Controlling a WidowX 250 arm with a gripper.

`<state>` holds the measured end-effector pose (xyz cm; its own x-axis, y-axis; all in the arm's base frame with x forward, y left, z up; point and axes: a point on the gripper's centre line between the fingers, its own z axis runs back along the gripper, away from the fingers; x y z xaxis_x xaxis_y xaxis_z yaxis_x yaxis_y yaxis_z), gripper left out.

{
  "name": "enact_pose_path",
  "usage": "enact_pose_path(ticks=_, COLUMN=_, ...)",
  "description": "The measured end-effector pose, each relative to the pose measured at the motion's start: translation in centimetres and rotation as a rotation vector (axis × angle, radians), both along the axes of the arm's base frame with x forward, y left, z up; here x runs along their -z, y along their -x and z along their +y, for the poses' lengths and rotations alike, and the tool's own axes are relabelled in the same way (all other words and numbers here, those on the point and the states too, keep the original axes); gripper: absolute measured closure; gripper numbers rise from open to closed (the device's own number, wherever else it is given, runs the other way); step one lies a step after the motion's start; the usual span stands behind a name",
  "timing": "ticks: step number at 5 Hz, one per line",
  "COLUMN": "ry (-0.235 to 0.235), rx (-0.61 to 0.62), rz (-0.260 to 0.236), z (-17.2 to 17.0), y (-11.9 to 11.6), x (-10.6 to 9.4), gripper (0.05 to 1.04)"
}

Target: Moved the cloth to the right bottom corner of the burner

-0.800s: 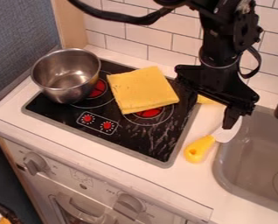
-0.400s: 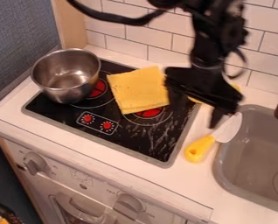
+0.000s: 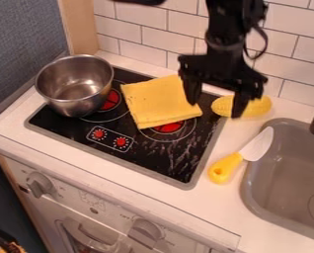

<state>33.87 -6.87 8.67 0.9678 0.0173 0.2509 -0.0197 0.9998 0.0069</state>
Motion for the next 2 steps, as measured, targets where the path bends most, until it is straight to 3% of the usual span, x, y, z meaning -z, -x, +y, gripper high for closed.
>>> enact_pose_path(ticks=2, ry=-0.012, rx=-0.096, rz=0.000, z=3.4, y=-4.2, x=-0.7, gripper=0.083)
